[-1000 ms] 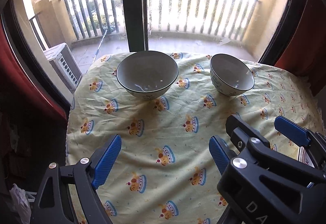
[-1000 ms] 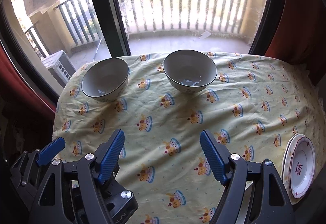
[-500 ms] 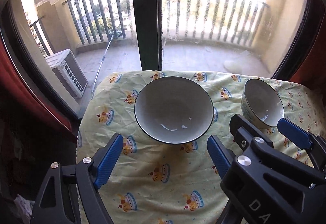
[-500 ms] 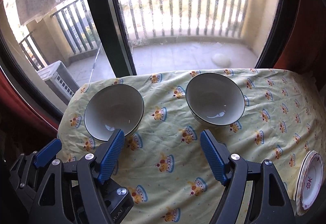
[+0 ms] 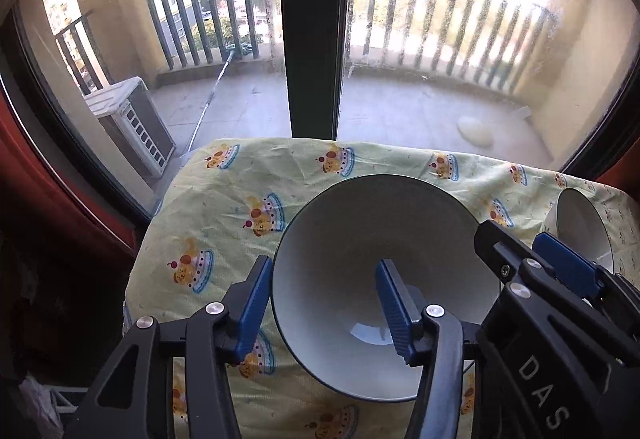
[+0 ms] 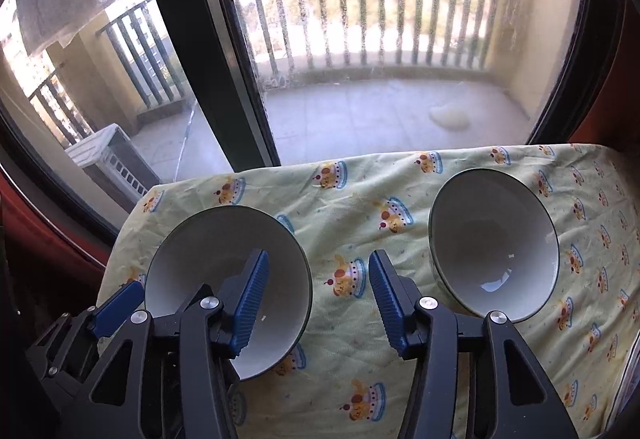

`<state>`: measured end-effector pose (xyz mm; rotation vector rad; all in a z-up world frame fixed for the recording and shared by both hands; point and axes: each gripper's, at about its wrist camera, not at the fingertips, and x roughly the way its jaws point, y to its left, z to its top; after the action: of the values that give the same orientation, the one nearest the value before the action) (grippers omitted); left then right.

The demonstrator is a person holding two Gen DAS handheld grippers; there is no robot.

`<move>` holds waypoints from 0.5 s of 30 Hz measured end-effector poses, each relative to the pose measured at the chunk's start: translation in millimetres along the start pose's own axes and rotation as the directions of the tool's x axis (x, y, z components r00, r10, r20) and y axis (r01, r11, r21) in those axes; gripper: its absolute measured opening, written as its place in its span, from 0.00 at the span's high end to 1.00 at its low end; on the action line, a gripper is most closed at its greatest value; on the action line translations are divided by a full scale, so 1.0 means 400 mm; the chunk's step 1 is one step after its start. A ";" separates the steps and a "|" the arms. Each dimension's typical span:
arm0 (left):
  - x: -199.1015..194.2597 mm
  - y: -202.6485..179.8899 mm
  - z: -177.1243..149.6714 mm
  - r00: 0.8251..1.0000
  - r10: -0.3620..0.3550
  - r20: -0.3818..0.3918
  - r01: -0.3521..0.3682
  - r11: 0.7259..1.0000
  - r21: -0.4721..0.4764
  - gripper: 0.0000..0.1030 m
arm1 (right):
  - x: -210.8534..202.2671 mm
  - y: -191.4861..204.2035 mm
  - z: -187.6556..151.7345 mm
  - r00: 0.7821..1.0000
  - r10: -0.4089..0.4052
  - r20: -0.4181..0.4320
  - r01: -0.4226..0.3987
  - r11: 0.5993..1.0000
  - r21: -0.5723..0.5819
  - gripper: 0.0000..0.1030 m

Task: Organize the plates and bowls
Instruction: 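Grip the rim of the white bowl with both grippers, then lift and carry the white bowl toward the plate stack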

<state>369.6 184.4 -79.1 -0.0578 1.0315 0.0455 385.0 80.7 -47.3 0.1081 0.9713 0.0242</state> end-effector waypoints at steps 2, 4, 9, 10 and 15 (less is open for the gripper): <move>0.017 0.004 0.001 1.000 -0.002 -0.011 0.002 1.000 -0.003 0.52 | 0.025 0.006 0.004 1.000 0.007 -0.012 -0.007 1.000 -0.003 0.54; 0.031 0.008 0.001 1.000 -0.003 -0.017 0.002 1.000 -0.005 0.55 | 0.046 0.012 0.005 1.000 0.012 -0.024 -0.012 1.000 -0.004 0.57; 0.057 0.014 -0.002 0.999 0.010 -0.035 -0.010 1.000 -0.001 0.65 | 0.088 0.019 0.003 0.998 0.028 -0.056 -0.028 1.000 0.003 0.63; 0.061 0.017 -0.001 0.999 0.009 -0.036 -0.009 1.000 -0.001 0.68 | 0.094 0.020 0.003 0.997 0.033 -0.063 -0.033 0.999 0.007 0.69; 0.059 0.020 0.003 0.999 0.018 -0.038 -0.018 1.000 0.014 0.73 | 0.099 0.029 0.001 0.998 0.033 -0.062 -0.032 0.999 0.011 0.76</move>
<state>382.1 192.5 -99.0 -0.0370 1.0701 0.0537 407.9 94.9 -78.6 0.1333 1.0324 0.0528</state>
